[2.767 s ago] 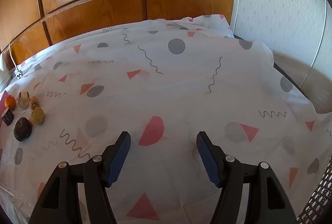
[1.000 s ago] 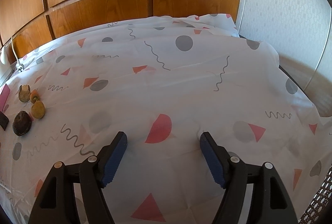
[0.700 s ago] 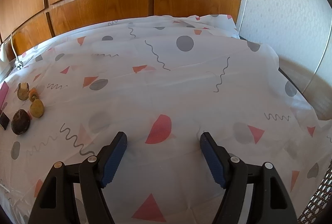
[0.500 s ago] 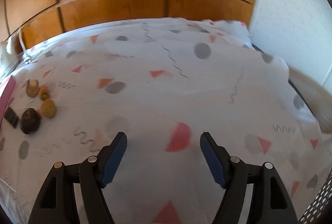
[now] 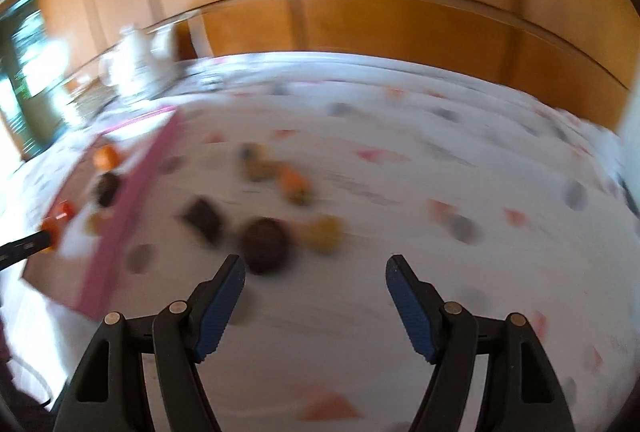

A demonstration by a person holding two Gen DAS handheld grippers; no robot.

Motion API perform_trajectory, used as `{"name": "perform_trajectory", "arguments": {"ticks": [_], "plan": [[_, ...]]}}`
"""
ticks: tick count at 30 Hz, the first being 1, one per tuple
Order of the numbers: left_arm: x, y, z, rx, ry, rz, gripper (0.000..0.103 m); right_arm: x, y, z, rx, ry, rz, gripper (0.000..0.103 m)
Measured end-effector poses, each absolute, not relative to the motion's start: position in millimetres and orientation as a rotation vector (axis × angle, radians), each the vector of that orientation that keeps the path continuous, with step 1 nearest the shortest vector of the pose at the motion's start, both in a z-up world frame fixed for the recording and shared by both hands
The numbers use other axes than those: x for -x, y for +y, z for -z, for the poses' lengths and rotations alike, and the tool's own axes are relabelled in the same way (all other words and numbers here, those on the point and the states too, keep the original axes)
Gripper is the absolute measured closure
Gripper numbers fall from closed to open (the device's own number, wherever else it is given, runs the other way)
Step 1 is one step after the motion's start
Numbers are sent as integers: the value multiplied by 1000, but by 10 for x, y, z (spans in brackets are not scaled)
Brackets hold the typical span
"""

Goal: Organize fruits
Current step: 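Lower the orange into the tray and open the left gripper while the right gripper grasps a dark cylinder piece, then carry the dark cylinder piece into the tray and open the right gripper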

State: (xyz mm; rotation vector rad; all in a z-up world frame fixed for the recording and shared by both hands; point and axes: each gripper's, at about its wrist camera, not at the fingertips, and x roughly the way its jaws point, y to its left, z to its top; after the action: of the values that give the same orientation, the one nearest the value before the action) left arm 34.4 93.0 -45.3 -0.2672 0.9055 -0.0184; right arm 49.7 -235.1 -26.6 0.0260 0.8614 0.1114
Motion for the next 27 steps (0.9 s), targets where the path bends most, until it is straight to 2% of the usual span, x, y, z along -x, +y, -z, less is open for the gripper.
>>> {"name": "perform_trajectory", "arguments": {"ticks": [4,5,6,8,12,13,14,27], "plan": [[-333,941,452,269,908,16,63,-704,-1953,260,57,876,-238,29],[-327,943,446,273,906,19,59,-763,-1860,279,87,882,-258,29],[-310,943,423,273,896,16,50,-836,-1774,311,119,892,-273,29],[-271,942,372,261,869,5,42,-969,-1653,379,159,916,-293,29],[-223,947,298,242,842,-9,41,-1205,-1518,508,186,959,-304,30],[-214,958,292,246,842,-14,40,-1239,-1496,536,189,971,-312,44],[-207,968,292,251,843,-18,38,-1272,-1454,573,195,988,-325,62],[-92,1053,285,273,834,-111,30,-1184,-1376,536,201,973,-295,63]]}}
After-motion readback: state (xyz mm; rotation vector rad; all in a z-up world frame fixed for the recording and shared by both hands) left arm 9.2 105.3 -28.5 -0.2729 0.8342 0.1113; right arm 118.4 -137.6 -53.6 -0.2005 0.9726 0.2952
